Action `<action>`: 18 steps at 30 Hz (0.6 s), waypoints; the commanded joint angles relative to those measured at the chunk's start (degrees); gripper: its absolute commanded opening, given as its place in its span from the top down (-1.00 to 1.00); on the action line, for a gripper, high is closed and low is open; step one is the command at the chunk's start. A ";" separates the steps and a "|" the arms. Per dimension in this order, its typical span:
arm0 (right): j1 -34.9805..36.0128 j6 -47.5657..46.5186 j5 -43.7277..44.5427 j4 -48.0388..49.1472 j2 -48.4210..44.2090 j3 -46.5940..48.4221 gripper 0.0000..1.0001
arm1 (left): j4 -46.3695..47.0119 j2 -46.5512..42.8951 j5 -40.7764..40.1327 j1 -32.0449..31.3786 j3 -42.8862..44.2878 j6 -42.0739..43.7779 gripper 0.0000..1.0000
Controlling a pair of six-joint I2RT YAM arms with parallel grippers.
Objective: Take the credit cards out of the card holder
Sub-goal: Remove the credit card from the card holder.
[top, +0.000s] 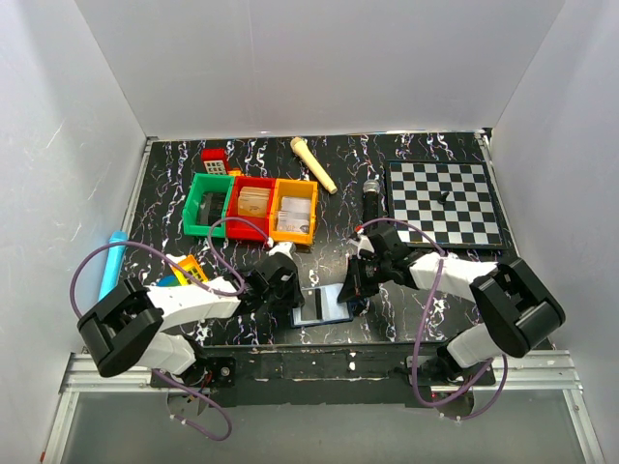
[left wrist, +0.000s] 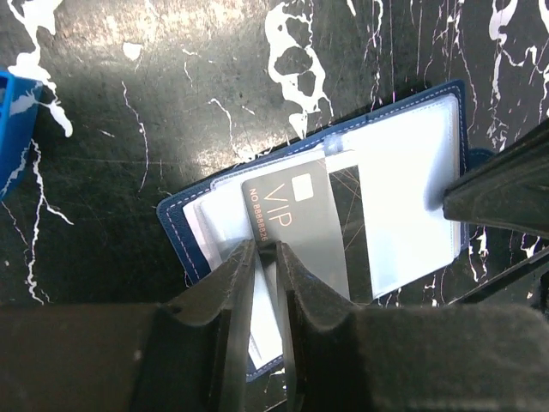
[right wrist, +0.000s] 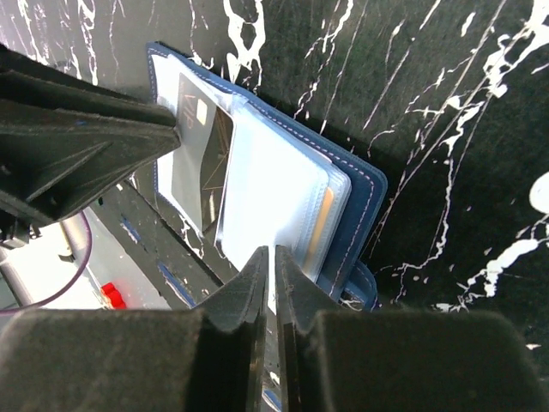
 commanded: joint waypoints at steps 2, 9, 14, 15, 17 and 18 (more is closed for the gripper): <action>0.24 -0.54 -0.35 -2.21 -3.84 0.61 0.68 | -0.25 1.56 -2.41 1.51 0.77 2.31 0.68; 1.83 1.22 -2.36 -1.61 -4.29 4.56 0.41 | -0.07 0.33 -2.14 3.18 0.51 2.93 0.65; 2.79 2.89 -3.51 0.76 -0.69 5.97 0.32 | -0.07 -2.39 -0.92 3.18 -0.11 2.31 0.42; 2.88 3.15 -3.60 1.20 -0.08 6.06 0.31 | -0.07 -3.18 -0.65 3.18 -0.28 2.23 0.38; 3.06 3.68 -4.03 1.38 1.24 6.41 0.30 | -0.25 -4.58 -0.48 3.18 -0.55 2.23 0.32; 3.06 4.03 -4.12 2.95 1.86 6.59 0.30 | -0.59 -5.37 -0.30 3.18 -0.55 2.23 0.31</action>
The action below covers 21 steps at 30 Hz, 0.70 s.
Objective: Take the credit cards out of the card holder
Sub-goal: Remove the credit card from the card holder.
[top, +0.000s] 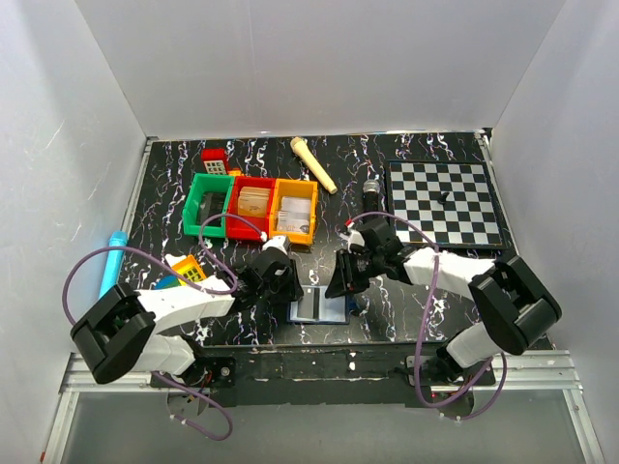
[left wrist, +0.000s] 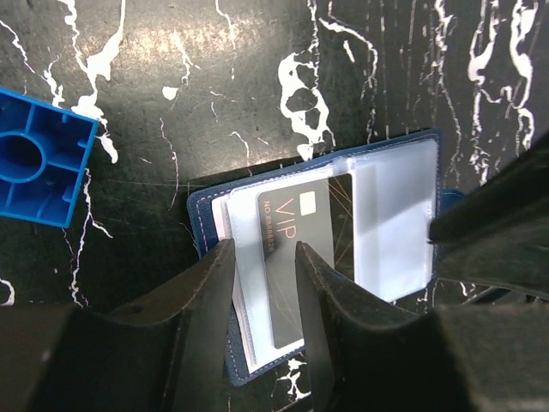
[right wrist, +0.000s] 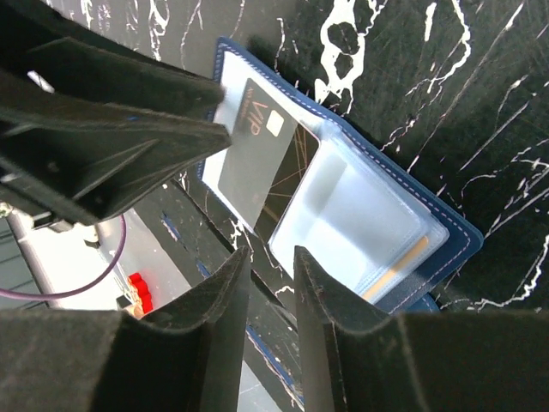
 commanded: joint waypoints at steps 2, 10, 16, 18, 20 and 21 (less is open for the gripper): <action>0.63 1.78 -1.68 3.43 3.46 2.59 0.29 | -1.49 -5.08 -0.12 0.21 -0.66 0.48 0.31; 1.33 3.28 -2.03 5.36 7.15 3.56 0.28 | -1.68 -3.50 -0.39 0.21 -1.53 0.13 0.45; 1.69 3.37 -1.33 5.45 9.53 4.09 0.27 | -0.97 -1.74 -0.74 0.21 -2.24 -0.05 0.55; 1.77 3.45 -1.24 5.97 10.32 4.00 0.28 | -0.97 -1.48 -0.83 0.21 -2.59 -0.14 0.57; 1.78 3.63 -1.24 6.41 10.93 3.91 0.28 | -0.88 -1.30 -0.91 0.21 -2.94 -0.23 0.60; 1.95 3.89 -1.32 6.76 11.29 3.91 0.27 | -0.88 -1.30 -0.92 0.21 -3.03 -0.31 0.61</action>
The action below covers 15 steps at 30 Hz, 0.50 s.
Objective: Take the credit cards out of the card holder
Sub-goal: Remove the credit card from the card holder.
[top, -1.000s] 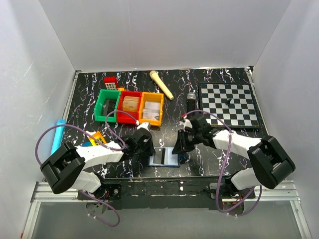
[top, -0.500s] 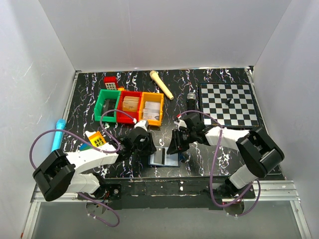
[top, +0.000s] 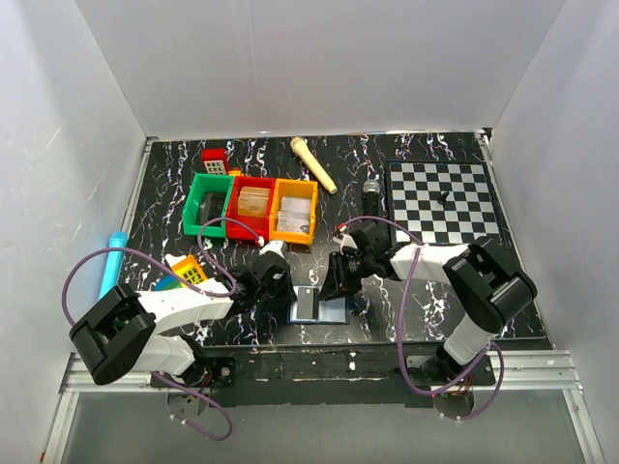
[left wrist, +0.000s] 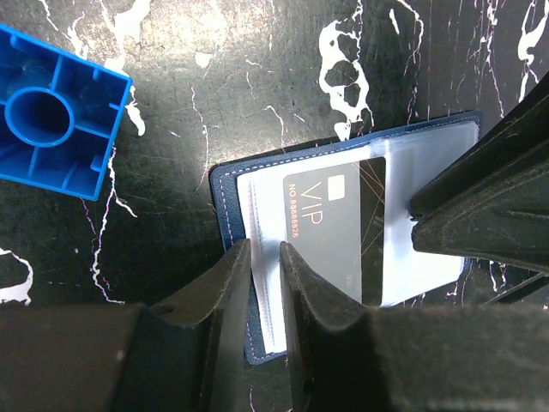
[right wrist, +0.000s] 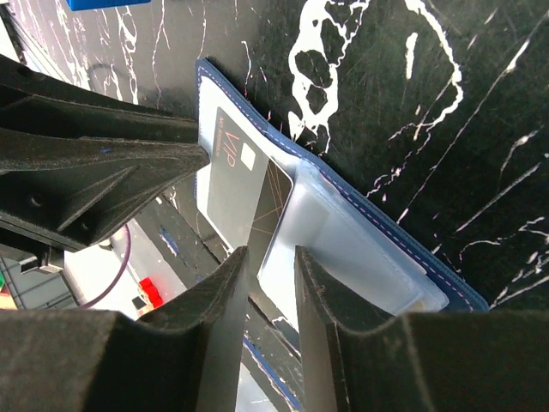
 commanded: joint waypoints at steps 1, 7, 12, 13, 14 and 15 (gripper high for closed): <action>0.66 0.72 -0.23 2.61 1.41 1.90 0.28 | 0.12 -0.16 -0.85 0.21 -1.00 -0.27 0.61; 1.54 0.99 -0.32 2.70 3.16 3.83 0.28 | 0.56 -0.43 -0.68 0.21 -1.61 -0.45 0.63; 2.33 1.43 -0.06 2.26 4.57 4.97 0.28 | 1.18 -0.52 -0.32 0.21 -2.49 -0.53 0.63; 2.33 1.43 0.12 2.18 4.66 4.89 0.28 | 1.27 -0.69 -0.24 0.21 -2.67 -0.71 0.63; 2.33 1.60 0.47 2.17 4.57 4.71 0.28 | 1.35 -0.78 -0.23 0.21 -2.84 -0.80 0.63; 2.24 1.60 0.82 2.00 4.49 4.45 0.28 | 1.44 -0.87 -0.15 0.21 -3.02 -0.71 0.63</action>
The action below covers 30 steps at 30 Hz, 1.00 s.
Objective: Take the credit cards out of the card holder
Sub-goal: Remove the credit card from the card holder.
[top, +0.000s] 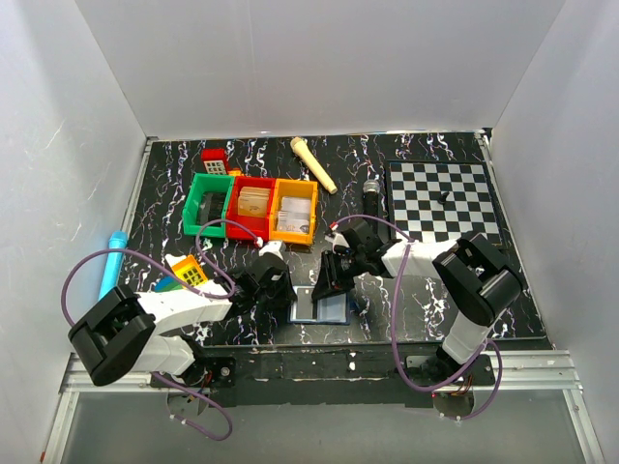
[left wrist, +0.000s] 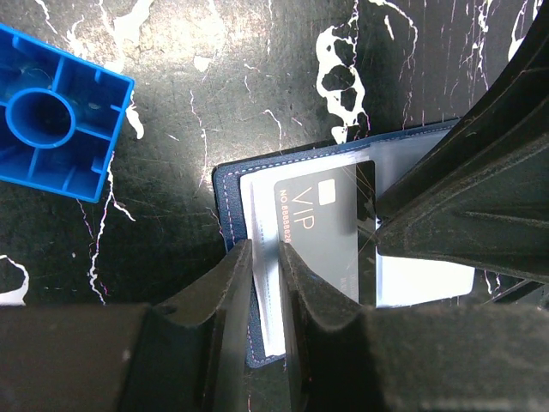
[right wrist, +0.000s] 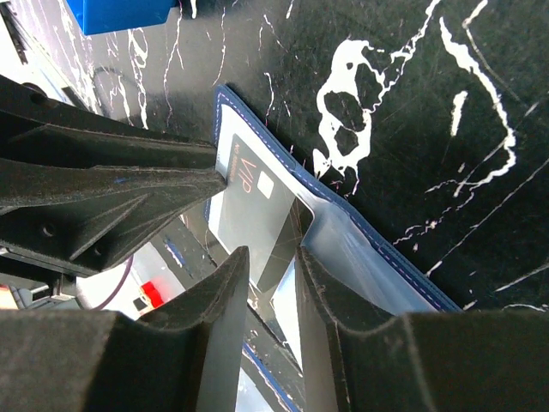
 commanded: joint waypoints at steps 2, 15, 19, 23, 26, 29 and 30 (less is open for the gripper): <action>0.43 0.25 1.48 0.42 0.07 0.47 0.27 | -0.68 -0.61 -0.02 0.19 -1.84 -0.18 0.63; 0.78 3.15 1.57 0.43 -0.98 -1.64 0.27 | 0.03 -0.25 0.07 0.19 -2.63 -0.71 0.69; 0.78 3.67 1.31 1.48 -0.55 -2.52 0.26 | 0.38 -0.08 0.25 0.19 -2.63 -0.71 0.70; 0.78 4.99 0.34 4.20 0.42 -3.48 0.27 | 0.38 0.54 0.60 0.10 -2.54 -0.62 0.73; 0.87 6.13 -0.27 7.01 -0.02 -4.45 0.26 | 0.55 0.36 0.60 0.19 -2.81 -0.71 0.76; 0.87 7.19 -1.41 9.91 -0.46 -5.42 0.26 | 0.73 0.27 0.60 0.19 -2.81 -0.80 0.80; 0.78 7.54 -1.77 10.87 -0.55 -5.77 0.26 | 0.64 0.45 0.69 0.19 -2.89 -0.80 0.81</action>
